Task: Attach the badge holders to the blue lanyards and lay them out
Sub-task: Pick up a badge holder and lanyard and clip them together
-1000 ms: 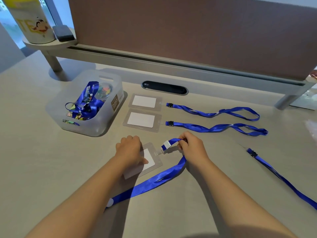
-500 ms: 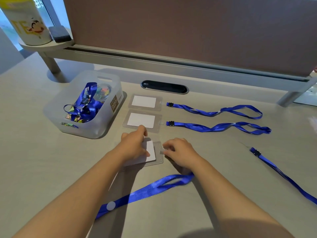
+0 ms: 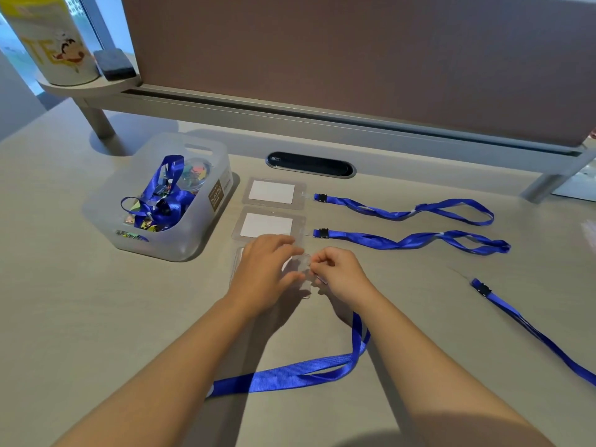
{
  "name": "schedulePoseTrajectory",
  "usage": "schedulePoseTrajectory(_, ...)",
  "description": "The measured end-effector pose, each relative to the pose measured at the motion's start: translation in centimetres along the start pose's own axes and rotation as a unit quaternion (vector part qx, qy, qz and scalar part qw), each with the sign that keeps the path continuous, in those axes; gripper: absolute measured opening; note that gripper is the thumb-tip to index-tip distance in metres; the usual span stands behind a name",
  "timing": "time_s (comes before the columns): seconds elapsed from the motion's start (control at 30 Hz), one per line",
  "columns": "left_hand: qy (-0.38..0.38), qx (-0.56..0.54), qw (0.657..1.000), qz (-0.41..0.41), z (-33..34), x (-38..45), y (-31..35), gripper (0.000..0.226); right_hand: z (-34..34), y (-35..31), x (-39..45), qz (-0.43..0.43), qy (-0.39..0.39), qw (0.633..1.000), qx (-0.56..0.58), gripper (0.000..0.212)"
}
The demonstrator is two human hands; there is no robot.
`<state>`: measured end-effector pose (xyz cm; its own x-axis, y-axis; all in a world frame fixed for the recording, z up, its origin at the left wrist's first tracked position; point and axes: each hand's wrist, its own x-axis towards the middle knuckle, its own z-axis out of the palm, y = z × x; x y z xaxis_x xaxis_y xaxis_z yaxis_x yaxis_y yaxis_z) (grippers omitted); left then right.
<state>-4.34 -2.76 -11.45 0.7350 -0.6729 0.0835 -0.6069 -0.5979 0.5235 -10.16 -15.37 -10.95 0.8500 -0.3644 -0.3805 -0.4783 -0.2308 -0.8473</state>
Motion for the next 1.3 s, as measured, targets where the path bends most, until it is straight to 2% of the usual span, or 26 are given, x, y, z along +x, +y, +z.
schedulePoseTrajectory(0.17, 0.01, -0.005, 1.0, -0.006, -0.6, 0.5, 0.6, 0.035, -0.1, -0.6, -0.3, -0.006, 0.01, 0.999, 0.032, 0.013)
schedulePoseTrajectory(0.37, 0.014, -0.015, 1.0, -0.021, -1.4, 1.1, 0.9, 0.032, -0.3, -1.5, -0.7, 0.0, -0.014, 0.998, 0.059, 0.014)
schedulePoseTrajectory(0.63, 0.047, -0.11, 0.992, -0.029, -2.8, 1.4, 1.3, 0.02, -0.4, -2.9, -0.5, -0.05, 0.016, 0.997, 0.056, 0.018)
schedulePoseTrajectory(0.9, 0.066, -0.17, 0.981, -0.064, -2.8, 1.4, 1.2, 0.018, 0.8, -3.2, -0.2, -0.095, 0.046, 0.994, 0.017, 0.017)
schedulePoseTrajectory(1.23, 0.087, -0.251, 0.959, -0.099, -2.5, 1.4, 0.5, 0.017, 1.3, -3.1, -0.1, -0.137, 0.045, 0.988, -0.057, 0.018)
schedulePoseTrajectory(1.3, 0.073, -0.263, 0.957, -0.101, -2.6, 1.5, 0.1, 0.018, 1.2, -3.1, -0.1, -0.131, 0.04, 0.989, -0.055, 0.018)
